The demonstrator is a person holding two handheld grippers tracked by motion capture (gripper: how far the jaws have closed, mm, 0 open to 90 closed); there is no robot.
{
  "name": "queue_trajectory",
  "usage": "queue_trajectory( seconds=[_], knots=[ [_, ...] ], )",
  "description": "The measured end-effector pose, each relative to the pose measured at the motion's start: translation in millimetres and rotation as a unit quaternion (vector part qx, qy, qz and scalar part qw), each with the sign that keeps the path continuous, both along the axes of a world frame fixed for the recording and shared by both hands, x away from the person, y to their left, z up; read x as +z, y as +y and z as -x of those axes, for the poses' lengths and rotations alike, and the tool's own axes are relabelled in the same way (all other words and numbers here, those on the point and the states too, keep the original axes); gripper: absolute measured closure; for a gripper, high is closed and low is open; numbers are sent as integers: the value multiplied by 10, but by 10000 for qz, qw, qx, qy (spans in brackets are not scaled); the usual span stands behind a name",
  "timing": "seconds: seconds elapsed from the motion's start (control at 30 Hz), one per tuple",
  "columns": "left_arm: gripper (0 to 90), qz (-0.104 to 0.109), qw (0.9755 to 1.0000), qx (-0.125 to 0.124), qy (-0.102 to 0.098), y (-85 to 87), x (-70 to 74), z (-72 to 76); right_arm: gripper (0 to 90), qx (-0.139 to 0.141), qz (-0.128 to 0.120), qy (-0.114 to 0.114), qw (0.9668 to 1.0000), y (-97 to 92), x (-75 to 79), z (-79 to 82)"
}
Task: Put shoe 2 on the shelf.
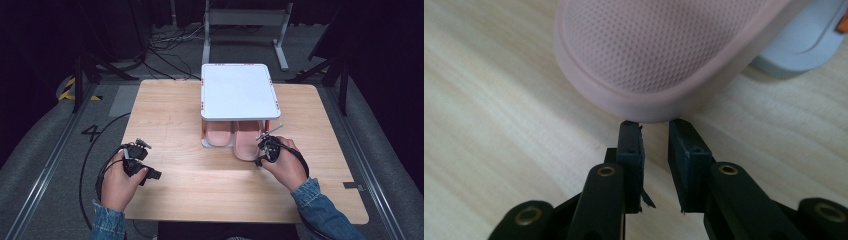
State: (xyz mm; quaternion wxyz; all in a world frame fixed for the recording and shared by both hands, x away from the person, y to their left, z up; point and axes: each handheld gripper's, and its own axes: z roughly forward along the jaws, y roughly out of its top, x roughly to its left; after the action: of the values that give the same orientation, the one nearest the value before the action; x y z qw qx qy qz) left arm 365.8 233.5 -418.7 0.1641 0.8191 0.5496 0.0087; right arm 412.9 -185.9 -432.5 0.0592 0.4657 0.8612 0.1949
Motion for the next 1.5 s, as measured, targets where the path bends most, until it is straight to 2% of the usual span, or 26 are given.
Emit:
queue_trajectory(
  seconds=[0.27, 0.3, 0.37, 0.5, 0.63, 0.77, 0.83, 0.93, 1.1, 1.33, 1.5],
  knots=[
    [209, -3, 10000, 51, 42, 27, -25, 40, 749, -63, -46, -344, 9994, -47, -56, -185],
    [209, 8, 10000, 66, 36, 28, -26, 44, 766, -72, -62, -484, 9988, -55, -67, -215],
    [209, -2, 10000, 66, 36, 33, -21, 43, 770, -123, -85, -592, 9981, -73, -71, -250],
    [209, -9, 10000, 36, 55, 17, -32, 32, 769, -205, -137, -654, 9976, -114, -88, -320],
    [209, -7, 10000, 3, 58, -2, -35, 22, 767, -305, -138, -833, 9960, -160, -142, -376],
    [209, -11, 10000, 12, 68, -2, -37, 19, 749, -350, -173, -839, 9957, -194, -152, -402],
    [209, -4, 10000, 8, 51, -4, -31, 20, 705, -380, -184, -811, 9958, -195, -148, -395],
    [209, 18, 10000, 18, 18, -9, -18, 18, 671, -344, -268, -635, 9970, -210, -122, -365],
    [209, 8, 10000, -33, -3, -28, -2, -10, 632, -297, -390, -727, 9961, -259, 15, -270],
    [209, 23, 9998, -165, -83, -127, 34, -66, 496, -242, -581, -1044, 9925, -439, 329, -115],
    [209, 20, 9997, -251, -72, -194, 27, -107, 418, -141, -701, -1395, 9876, -631, 528, -14]
  ],
)
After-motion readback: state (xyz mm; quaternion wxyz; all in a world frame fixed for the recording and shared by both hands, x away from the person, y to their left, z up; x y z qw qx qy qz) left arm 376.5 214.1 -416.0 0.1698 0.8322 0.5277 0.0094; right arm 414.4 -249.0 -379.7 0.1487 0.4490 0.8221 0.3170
